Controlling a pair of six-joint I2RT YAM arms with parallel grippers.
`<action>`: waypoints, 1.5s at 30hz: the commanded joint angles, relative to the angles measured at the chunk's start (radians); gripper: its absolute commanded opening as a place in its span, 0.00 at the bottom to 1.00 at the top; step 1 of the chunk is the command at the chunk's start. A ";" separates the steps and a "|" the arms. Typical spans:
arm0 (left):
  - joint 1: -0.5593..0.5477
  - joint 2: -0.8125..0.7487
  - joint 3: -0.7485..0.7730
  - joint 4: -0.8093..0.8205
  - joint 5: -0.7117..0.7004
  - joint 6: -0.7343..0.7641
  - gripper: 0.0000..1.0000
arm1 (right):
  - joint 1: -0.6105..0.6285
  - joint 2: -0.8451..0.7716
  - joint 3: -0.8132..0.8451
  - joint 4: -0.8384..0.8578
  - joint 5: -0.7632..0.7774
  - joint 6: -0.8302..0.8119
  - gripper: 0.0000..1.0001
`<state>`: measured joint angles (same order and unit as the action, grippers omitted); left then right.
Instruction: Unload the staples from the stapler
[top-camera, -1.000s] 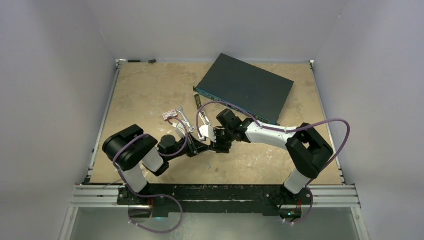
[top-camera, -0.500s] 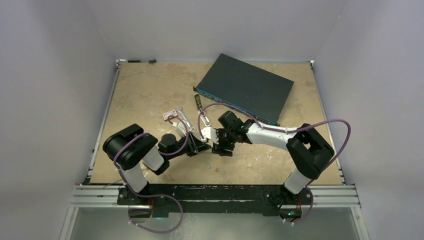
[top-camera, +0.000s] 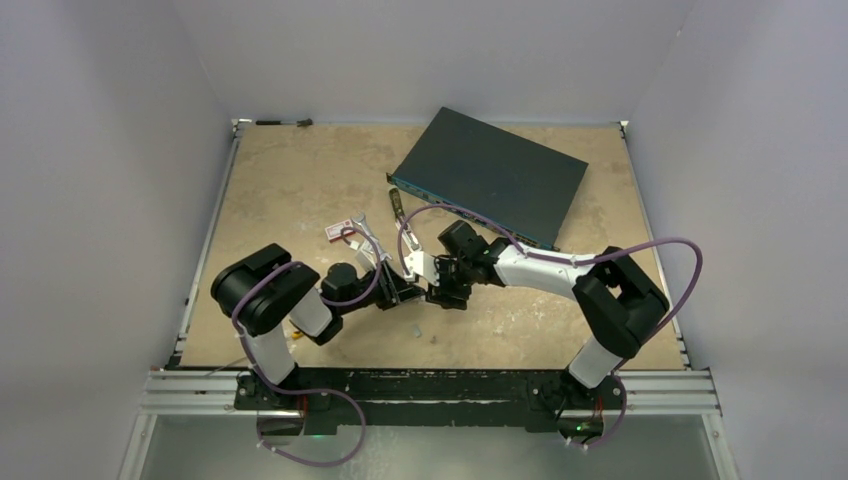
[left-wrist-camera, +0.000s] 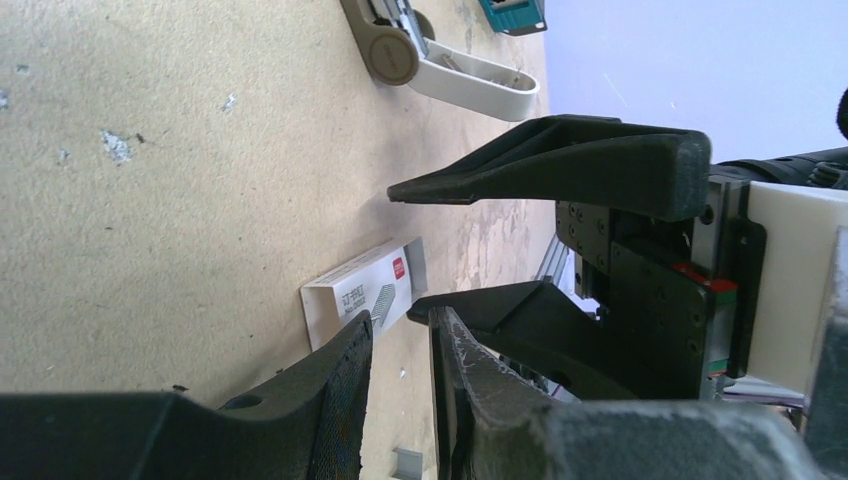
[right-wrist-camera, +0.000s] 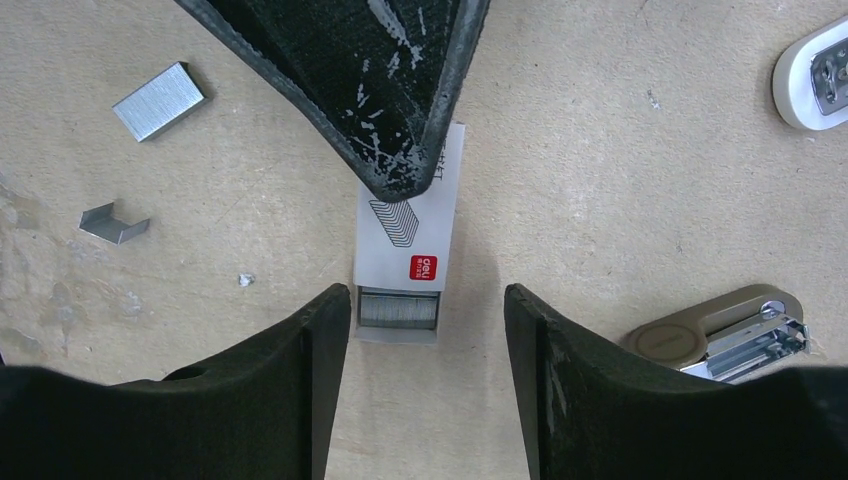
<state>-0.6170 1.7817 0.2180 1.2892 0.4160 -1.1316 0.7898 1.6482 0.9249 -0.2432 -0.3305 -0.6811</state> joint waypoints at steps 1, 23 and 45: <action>0.007 0.001 0.010 -0.010 -0.001 0.038 0.27 | -0.008 -0.002 -0.009 -0.027 -0.005 0.006 0.60; 0.026 0.011 0.007 -0.007 -0.002 0.026 0.28 | -0.009 0.031 0.003 -0.056 -0.018 0.002 0.56; -0.004 0.109 0.032 0.119 0.038 -0.018 0.26 | -0.009 0.032 0.012 -0.056 -0.025 0.002 0.52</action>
<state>-0.6022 1.8771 0.2298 1.3151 0.4419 -1.1332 0.7841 1.6688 0.9253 -0.2714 -0.3424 -0.6804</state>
